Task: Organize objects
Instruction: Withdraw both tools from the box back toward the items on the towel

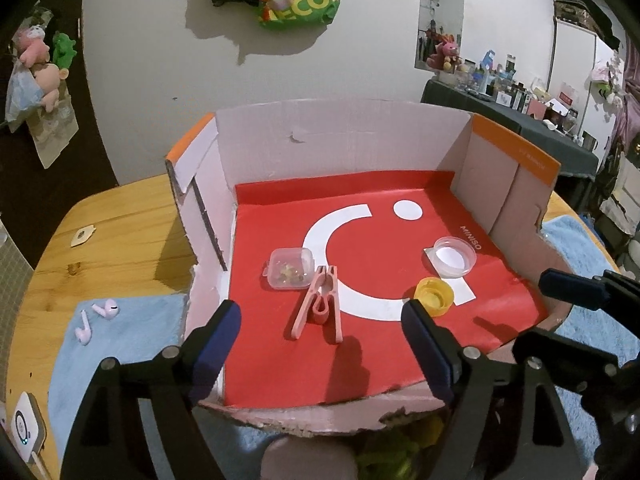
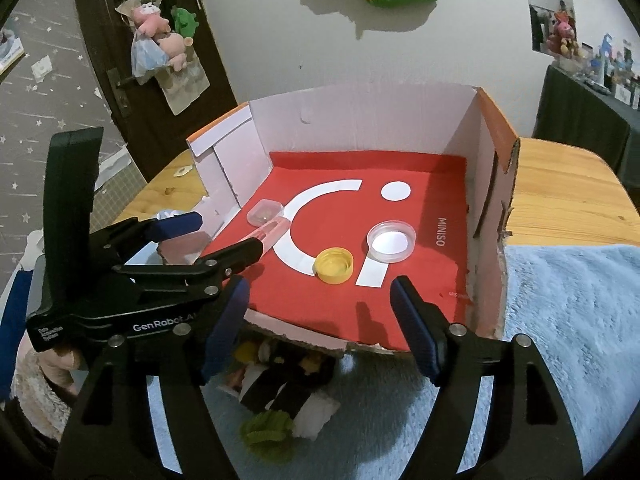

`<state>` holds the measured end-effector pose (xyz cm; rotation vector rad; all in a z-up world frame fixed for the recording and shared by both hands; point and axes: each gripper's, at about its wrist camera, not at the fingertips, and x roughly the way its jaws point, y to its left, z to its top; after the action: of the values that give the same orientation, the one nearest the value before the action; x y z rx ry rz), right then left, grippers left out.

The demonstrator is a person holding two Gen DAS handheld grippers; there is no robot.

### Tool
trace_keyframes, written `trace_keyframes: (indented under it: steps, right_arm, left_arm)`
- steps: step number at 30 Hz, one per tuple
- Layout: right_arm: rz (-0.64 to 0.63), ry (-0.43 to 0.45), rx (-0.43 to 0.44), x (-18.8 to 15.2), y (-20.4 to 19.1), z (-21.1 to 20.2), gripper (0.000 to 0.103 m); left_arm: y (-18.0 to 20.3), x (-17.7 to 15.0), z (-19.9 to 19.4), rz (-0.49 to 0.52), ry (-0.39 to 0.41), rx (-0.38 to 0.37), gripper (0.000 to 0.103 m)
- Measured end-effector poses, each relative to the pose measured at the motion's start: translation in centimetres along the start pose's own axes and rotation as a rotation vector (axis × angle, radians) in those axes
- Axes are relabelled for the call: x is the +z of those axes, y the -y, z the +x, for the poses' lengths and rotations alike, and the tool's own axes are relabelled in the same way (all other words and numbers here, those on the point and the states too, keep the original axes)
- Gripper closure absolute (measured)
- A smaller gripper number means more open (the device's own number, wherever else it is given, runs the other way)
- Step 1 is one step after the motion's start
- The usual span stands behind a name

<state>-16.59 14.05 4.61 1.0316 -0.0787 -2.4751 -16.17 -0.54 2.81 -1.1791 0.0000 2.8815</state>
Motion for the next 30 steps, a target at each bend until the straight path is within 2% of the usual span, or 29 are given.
trace_keyframes:
  steps: [4,6,11,13,20,30]
  right_arm:
    - [0.002,0.007,0.001,-0.2,-0.1,-0.5,0.027]
    - [0.001,0.011,0.002,-0.3,-0.2,-0.7,0.025]
    - [0.007,0.024,0.006,-0.7,-0.3,-1.5,0.024]
    - [0.007,0.025,0.007,-0.9,-0.4,-1.7,0.019]
    - [0.009,0.05,-0.003,-1.6,-0.4,-2.9,0.011]
    - [0.002,0.069,-0.018,-2.6,-0.7,-4.6,0.011]
  left_arm:
    - [0.0,-0.2,-0.4,-0.004,0.006,0.001,0.018]
    - [-0.1,-0.4,-0.8,-0.006,0.014,0.006,0.013]
    - [0.2,-0.6,-1.5,0.002,0.031,0.019,0.01]
    - [0.3,-0.8,-1.9,0.001,0.042,0.027,0.006]
    - [0.7,-1.3,-3.0,0.014,0.057,0.043,0.003]
    - [0.8,-2.0,-3.9,-0.001,0.055,0.049,0.0]
